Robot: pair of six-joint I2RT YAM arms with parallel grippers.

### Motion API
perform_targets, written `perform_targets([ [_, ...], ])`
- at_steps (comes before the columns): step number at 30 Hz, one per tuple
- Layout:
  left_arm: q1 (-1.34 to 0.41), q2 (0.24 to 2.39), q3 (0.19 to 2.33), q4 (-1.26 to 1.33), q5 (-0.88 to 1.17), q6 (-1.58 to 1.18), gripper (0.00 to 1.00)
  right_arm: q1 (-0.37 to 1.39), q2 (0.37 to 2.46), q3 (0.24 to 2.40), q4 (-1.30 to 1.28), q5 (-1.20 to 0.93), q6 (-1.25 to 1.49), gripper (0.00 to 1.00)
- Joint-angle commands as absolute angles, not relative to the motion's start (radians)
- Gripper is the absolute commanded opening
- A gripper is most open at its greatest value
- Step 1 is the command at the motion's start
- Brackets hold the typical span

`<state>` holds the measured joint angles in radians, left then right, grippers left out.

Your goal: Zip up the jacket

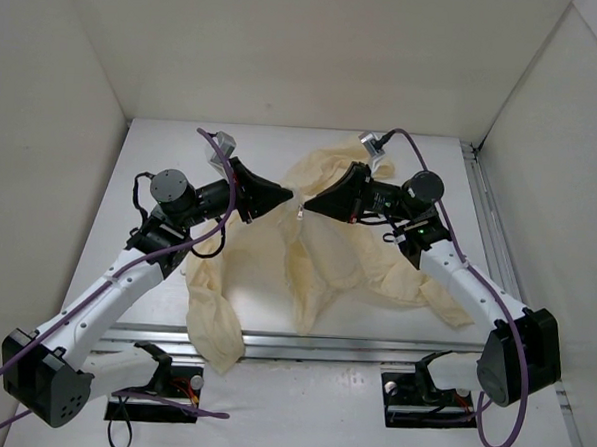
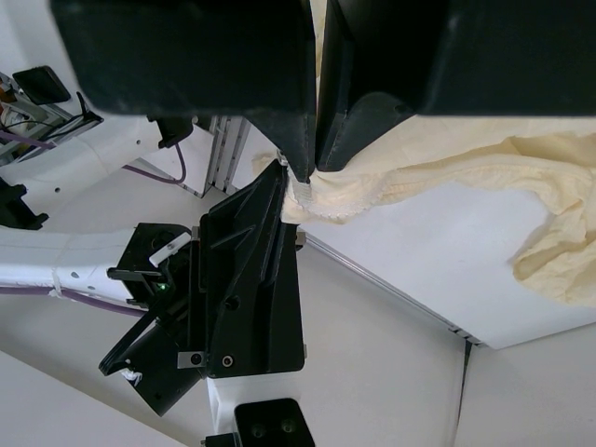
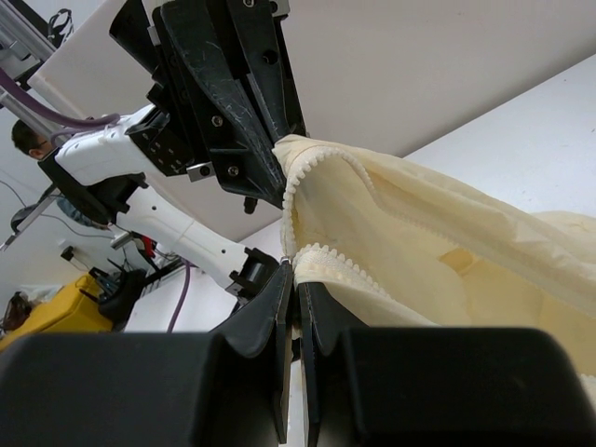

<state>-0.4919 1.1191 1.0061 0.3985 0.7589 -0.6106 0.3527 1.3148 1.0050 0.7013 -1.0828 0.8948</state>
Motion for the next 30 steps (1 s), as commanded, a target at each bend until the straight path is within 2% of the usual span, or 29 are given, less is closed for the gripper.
perform_targets([
  [1,-0.497,1.108,1.025,0.503,0.782,-0.623,0.0,0.35,1.272,1.042,0.821,-1.051,0.916,0.0],
  [30,-0.497,1.143,1.055,0.502,0.838,-0.629,0.0,0.35,1.293,1.054,0.896,-0.971,0.999,0.0],
])
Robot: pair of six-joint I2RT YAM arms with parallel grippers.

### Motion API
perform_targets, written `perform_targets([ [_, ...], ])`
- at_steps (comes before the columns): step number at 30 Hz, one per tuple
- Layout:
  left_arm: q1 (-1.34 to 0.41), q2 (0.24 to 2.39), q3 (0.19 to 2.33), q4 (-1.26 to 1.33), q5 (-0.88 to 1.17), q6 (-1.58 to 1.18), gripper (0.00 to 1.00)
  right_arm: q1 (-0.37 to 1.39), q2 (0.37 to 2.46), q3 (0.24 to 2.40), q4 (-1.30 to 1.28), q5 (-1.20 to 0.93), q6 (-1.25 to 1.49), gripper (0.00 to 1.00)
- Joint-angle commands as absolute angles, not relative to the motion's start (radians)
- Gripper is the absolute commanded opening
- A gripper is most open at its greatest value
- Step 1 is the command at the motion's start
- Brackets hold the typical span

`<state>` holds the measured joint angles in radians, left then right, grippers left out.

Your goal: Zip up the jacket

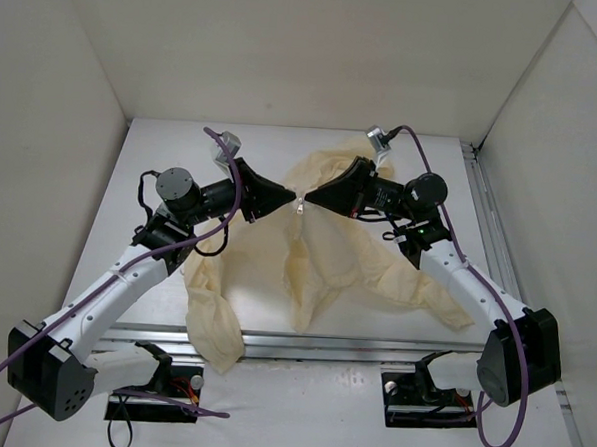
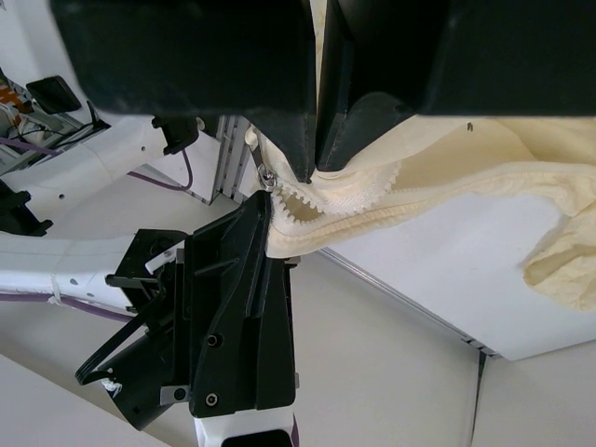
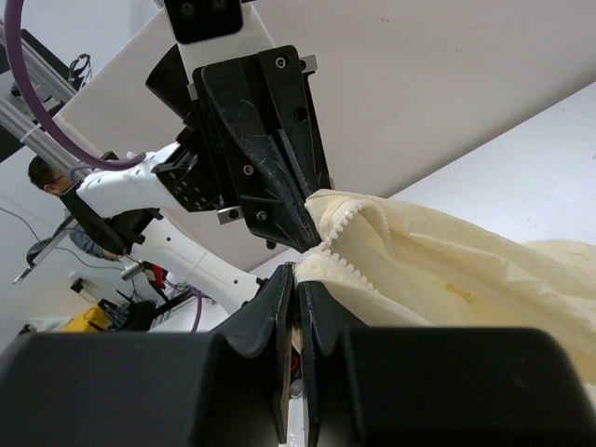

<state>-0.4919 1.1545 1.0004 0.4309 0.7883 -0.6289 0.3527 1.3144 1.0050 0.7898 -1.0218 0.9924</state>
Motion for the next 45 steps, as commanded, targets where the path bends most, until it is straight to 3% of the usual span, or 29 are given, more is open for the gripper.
perform_targets([
  [1,-0.497,1.143,1.054,0.497,0.841,-0.627,0.0,0.351,1.298,1.055,0.897,-0.968,1.002,0.0],
  [24,-0.534,1.146,1.095,0.328,0.792,-0.529,0.0,0.357,1.35,1.061,0.89,-0.956,1.012,0.0],
  [35,-0.534,1.169,1.086,0.383,0.799,-0.595,0.02,0.383,1.341,0.994,0.894,-0.879,0.983,0.0],
  [45,-0.534,1.143,1.115,0.307,0.726,-0.581,0.2,0.426,1.315,0.97,0.896,-0.798,0.922,0.0],
])
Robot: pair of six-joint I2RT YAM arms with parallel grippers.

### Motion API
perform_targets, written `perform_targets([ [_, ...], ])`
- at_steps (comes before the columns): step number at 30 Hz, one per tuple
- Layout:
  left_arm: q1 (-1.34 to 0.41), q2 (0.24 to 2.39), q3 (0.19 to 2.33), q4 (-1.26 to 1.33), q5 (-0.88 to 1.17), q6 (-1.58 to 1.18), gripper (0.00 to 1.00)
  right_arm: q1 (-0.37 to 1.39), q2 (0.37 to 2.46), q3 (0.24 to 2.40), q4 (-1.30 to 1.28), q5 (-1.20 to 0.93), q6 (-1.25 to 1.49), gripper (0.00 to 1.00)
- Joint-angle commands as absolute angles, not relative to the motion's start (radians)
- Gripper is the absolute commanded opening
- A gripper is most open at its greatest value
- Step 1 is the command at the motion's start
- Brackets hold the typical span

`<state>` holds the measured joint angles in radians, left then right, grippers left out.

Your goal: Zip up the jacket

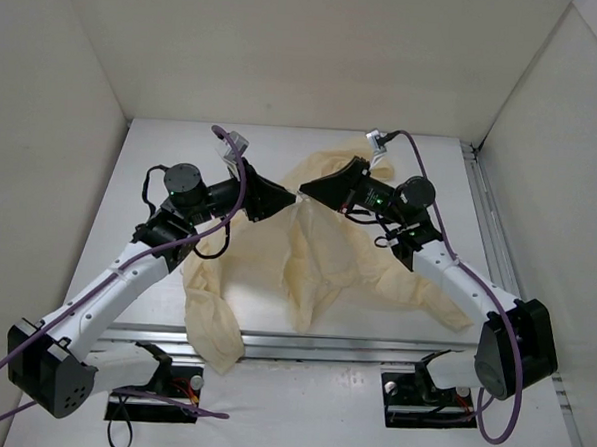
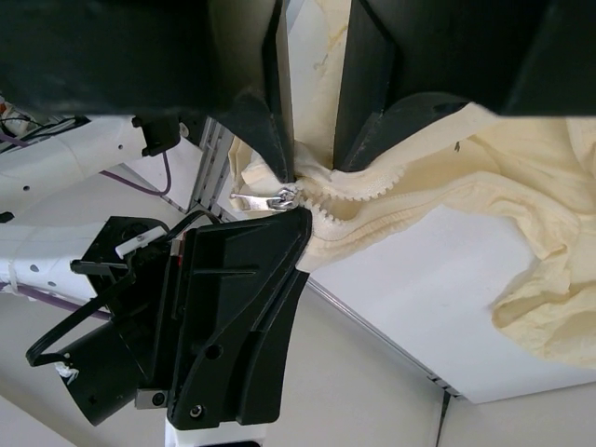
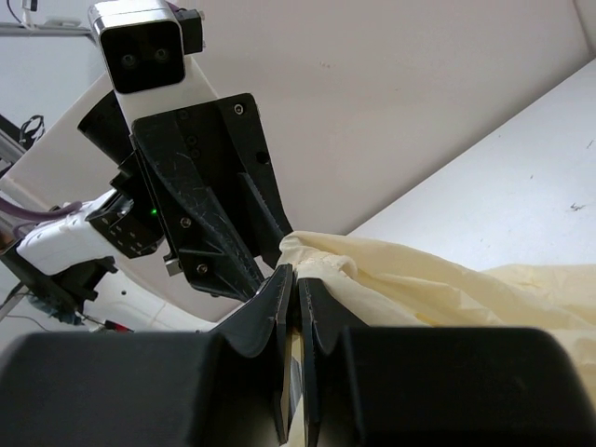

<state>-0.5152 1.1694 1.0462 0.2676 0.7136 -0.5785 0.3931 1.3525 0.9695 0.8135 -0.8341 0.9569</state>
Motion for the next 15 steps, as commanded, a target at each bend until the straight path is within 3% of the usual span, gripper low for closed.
perform_targets([
  [1,-0.534,1.14,1.114,0.305,0.718,-0.581,0.21,0.437,1.315,0.968,0.896,-0.798,0.919,0.0],
  [6,-0.534,1.129,1.104,0.293,0.683,-0.595,0.36,0.453,1.301,0.953,0.897,-0.784,0.899,0.0],
  [15,-0.534,1.103,1.103,0.252,0.631,-0.598,0.46,0.463,1.266,0.919,0.9,-0.779,0.873,0.0],
])
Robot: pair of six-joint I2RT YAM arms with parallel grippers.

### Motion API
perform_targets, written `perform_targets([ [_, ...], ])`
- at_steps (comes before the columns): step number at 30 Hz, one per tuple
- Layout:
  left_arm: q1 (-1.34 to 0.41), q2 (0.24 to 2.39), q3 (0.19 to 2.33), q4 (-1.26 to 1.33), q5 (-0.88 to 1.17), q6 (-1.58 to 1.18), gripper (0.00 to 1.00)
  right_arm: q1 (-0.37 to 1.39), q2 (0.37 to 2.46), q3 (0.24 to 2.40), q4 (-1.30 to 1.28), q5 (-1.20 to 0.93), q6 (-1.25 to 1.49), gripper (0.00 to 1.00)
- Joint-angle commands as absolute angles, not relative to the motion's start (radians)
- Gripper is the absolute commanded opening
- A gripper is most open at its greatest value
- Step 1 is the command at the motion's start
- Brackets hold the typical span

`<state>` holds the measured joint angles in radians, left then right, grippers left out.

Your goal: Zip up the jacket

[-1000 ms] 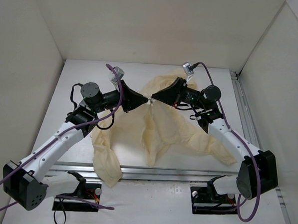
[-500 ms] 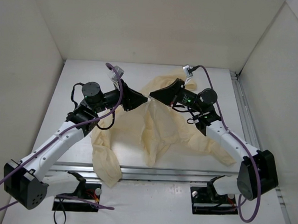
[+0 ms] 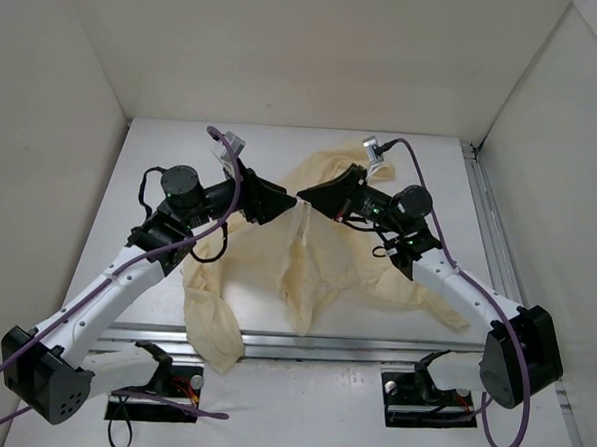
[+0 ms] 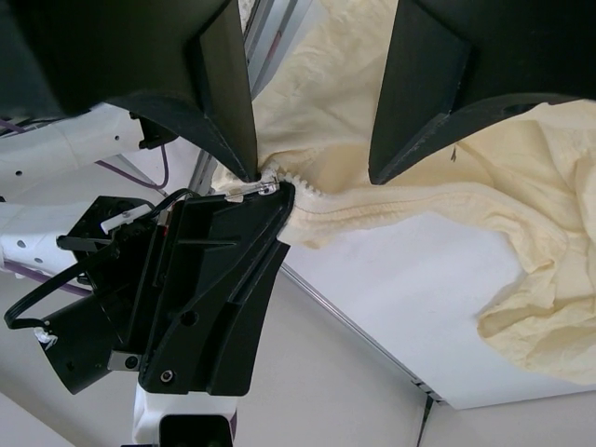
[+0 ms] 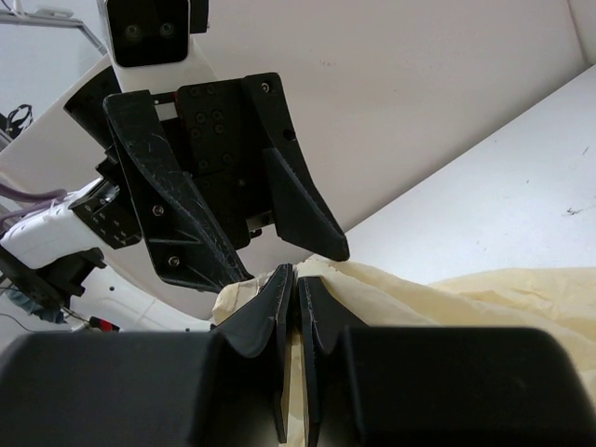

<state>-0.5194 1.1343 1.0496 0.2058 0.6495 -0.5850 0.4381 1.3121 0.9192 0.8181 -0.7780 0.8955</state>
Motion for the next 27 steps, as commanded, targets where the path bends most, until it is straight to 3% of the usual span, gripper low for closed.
perform_targets([
  [1,-0.534,1.103,1.101,0.249,0.627,-0.598,0.48,0.46,1.259,0.916,0.9,-0.778,0.871,0.0],
  [10,-0.534,1.078,1.095,0.203,0.6,-0.614,0.57,0.468,1.241,0.899,0.9,-0.762,0.864,0.0],
  [27,-0.514,0.988,1.058,0.095,0.538,-0.649,0.64,0.471,1.223,0.887,0.902,-0.73,0.845,0.0],
])
